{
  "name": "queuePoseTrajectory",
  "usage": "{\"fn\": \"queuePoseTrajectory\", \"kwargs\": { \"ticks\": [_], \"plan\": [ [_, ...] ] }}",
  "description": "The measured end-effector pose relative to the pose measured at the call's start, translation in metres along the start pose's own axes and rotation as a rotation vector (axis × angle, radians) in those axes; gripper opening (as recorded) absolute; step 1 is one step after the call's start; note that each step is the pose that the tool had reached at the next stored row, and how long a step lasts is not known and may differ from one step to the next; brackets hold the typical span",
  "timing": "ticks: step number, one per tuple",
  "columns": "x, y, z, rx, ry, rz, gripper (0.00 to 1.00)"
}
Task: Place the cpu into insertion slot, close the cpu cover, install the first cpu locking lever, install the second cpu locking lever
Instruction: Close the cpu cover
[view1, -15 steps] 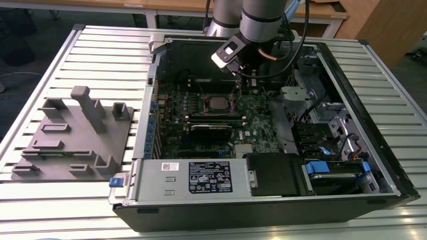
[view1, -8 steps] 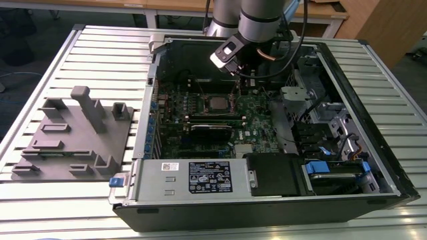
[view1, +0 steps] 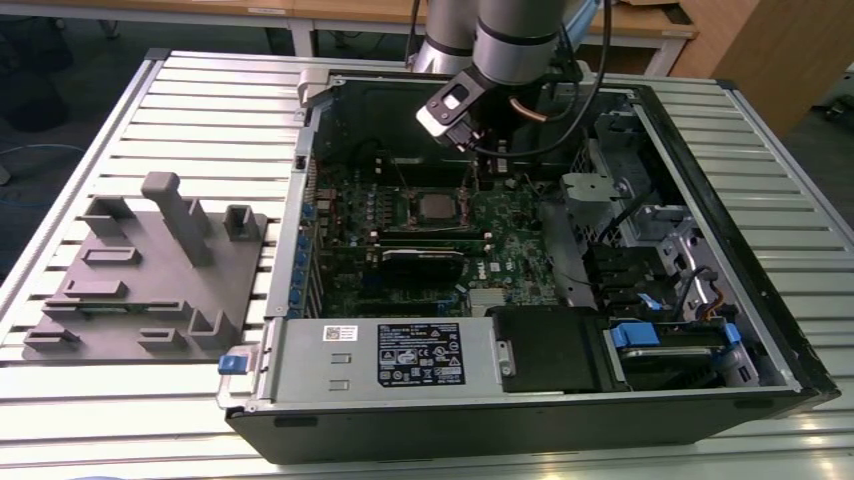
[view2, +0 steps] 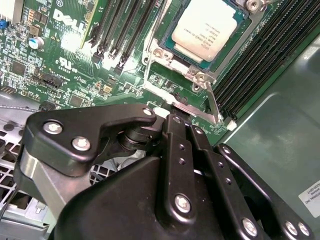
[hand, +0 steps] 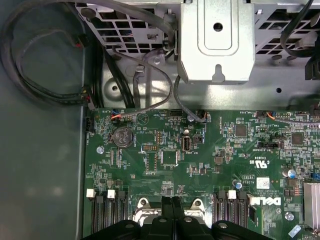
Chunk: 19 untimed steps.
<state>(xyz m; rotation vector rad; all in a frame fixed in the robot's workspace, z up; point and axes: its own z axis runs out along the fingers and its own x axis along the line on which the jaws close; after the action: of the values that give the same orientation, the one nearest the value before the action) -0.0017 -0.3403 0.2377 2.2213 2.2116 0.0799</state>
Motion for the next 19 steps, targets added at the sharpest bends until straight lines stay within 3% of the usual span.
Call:
{"fn": "queuePoseTrajectory", "kwargs": {
  "ticks": [19],
  "plan": [
    [-0.0001,-0.0122,0.0011,0.0,0.0,0.0,0.11]
  ]
}}
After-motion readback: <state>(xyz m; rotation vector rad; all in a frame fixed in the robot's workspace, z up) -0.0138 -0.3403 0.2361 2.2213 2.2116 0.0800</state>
